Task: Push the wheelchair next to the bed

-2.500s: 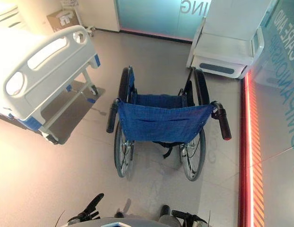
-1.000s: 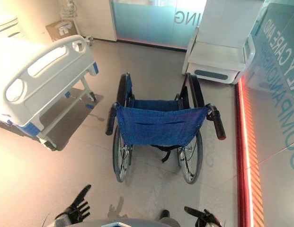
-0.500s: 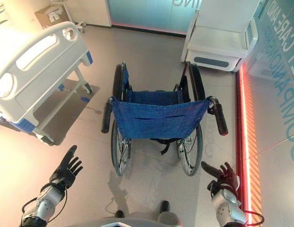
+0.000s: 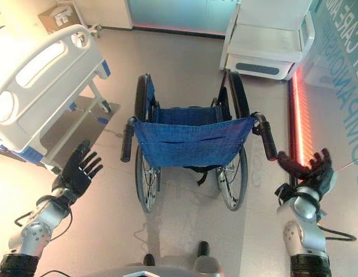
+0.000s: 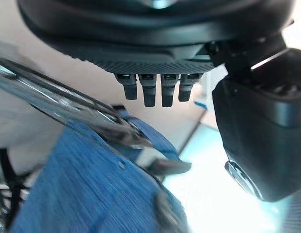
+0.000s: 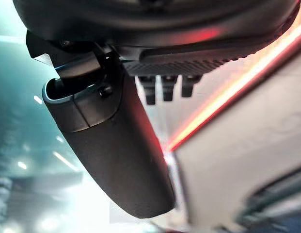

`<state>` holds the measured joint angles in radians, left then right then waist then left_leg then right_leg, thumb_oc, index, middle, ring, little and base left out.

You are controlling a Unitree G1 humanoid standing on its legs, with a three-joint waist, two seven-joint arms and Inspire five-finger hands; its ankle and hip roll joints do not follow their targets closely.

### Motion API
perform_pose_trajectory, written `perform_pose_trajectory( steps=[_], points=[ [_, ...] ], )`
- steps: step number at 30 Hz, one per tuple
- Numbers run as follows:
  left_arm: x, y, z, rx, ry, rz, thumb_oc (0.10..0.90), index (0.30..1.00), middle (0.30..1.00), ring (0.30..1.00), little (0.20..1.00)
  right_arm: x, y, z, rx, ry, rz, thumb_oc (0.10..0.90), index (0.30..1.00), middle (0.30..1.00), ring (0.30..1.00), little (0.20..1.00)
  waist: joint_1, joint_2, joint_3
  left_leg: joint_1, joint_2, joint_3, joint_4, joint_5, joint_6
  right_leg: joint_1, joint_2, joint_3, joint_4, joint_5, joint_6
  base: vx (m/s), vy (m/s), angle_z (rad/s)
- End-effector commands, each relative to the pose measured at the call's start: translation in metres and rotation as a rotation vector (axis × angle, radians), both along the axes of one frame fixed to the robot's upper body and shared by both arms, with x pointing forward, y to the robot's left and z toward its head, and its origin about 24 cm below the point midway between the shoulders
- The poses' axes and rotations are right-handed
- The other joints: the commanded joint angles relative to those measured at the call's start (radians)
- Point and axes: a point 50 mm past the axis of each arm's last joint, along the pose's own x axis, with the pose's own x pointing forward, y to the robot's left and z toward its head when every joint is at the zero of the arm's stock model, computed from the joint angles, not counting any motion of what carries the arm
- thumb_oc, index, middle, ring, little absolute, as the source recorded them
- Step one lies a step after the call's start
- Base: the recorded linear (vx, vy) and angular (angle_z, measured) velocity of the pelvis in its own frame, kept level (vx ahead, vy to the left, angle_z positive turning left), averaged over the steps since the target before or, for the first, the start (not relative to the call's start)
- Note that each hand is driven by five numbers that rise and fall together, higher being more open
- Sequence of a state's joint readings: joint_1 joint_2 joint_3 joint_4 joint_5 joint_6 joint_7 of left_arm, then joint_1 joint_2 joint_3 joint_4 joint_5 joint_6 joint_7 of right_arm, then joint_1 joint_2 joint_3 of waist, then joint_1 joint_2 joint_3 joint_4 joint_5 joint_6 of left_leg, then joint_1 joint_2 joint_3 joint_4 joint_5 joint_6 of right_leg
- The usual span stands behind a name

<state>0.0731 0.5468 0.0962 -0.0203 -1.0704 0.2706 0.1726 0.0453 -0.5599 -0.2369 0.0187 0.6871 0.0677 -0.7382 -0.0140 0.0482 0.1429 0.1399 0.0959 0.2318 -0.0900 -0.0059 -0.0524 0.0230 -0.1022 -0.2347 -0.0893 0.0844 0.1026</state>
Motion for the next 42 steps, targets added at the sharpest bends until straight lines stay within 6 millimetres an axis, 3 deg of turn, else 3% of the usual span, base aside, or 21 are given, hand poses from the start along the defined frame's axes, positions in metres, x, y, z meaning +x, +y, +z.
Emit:
perform_pose_trajectory(
  steps=[1, 10, 13, 21, 27, 35, 42],
  points=[
    [0.025, 0.013, 0.076, 0.073, -0.271, -0.004, 0.8, 0.9, 0.9, 0.9, 0.9, 0.001, -0.018, 0.093, -0.286, -0.329, -0.172, 0.8, 0.9, 0.9, 0.9, 0.9, -0.006, -0.022, -0.042, -0.086, 0.008, -0.024, 0.003, 0.038, -0.025, 0.045, -0.064, -0.014, 0.002, -0.044, 0.049, 0.0, 0.0, 0.0],
    [0.023, -0.003, 0.106, 0.04, -0.355, -0.123, 0.8, 0.9, 0.9, 0.9, 0.9, -0.001, -0.001, 0.134, -0.338, -0.528, -0.135, 0.8, 0.9, 0.9, 0.9, 0.9, 0.009, -0.024, -0.045, -0.086, 0.008, -0.028, 0.003, 0.035, -0.028, 0.049, -0.066, -0.019, 0.002, -0.047, 0.053, 0.0, 0.0, 0.0],
    [0.022, -0.014, 0.114, 0.027, -0.346, -0.224, 0.8, 0.9, 0.9, 0.9, 0.9, 0.007, 0.017, 0.159, -0.365, -0.602, 0.037, 0.8, 0.9, 0.9, 0.9, 0.9, 0.012, -0.025, -0.048, -0.085, 0.009, -0.025, 0.003, 0.034, -0.033, 0.049, -0.066, -0.021, 0.002, -0.048, 0.055, 0.0, 0.0, 0.0],
    [0.019, -0.018, 0.113, 0.137, -0.219, -0.35, 0.8, 0.9, 0.9, 0.9, 0.9, 0.015, 0.044, 0.188, -0.371, -0.637, 0.394, 0.8, 0.9, 0.9, 0.9, 0.9, 0.009, -0.032, -0.045, -0.083, 0.01, -0.013, 0.003, 0.037, -0.036, 0.048, -0.059, -0.019, 0.002, -0.05, 0.058, 0.0, 0.0, 0.0],
    [0.016, -0.016, 0.125, 0.233, -0.224, -0.412, 0.8, 0.9, 0.9, 0.9, 0.9, 0.017, 0.049, 0.188, -0.36, -0.564, 0.475, 0.8, 0.9, 0.9, 0.9, 0.9, 0.009, -0.036, -0.043, -0.085, 0.011, -0.005, 0.003, 0.037, -0.038, 0.045, -0.057, -0.023, 0.002, -0.05, 0.061, 0.0, 0.0, 0.0],
    [0.018, -0.018, 0.136, 0.445, -0.155, -0.578, 0.8, 0.9, 0.9, 0.9, 0.9, 0.027, 0.037, 0.18, -0.384, -0.343, 0.428, 0.8, 0.9, 0.9, 0.9, 0.9, 0.004, -0.037, -0.038, -0.089, 0.011, 0.0, 0.003, 0.044, -0.039, 0.041, -0.053, -0.024, 0.002, -0.048, 0.062, 0.0, 0.0, 0.0],
    [0.031, -0.034, 0.17, 0.486, -0.26, -0.601, 0.8, 0.9, 0.9, 0.9, 0.9, 0.042, 0.035, 0.164, -0.317, -0.169, 0.498, 0.8, 0.9, 0.9, 0.9, 0.9, -0.008, -0.037, -0.039, -0.082, 0.01, 0.01, 0.003, 0.044, -0.039, 0.046, -0.053, -0.023, 0.002, -0.047, 0.065, 0.0, 0.0, 0.0]
  ],
)
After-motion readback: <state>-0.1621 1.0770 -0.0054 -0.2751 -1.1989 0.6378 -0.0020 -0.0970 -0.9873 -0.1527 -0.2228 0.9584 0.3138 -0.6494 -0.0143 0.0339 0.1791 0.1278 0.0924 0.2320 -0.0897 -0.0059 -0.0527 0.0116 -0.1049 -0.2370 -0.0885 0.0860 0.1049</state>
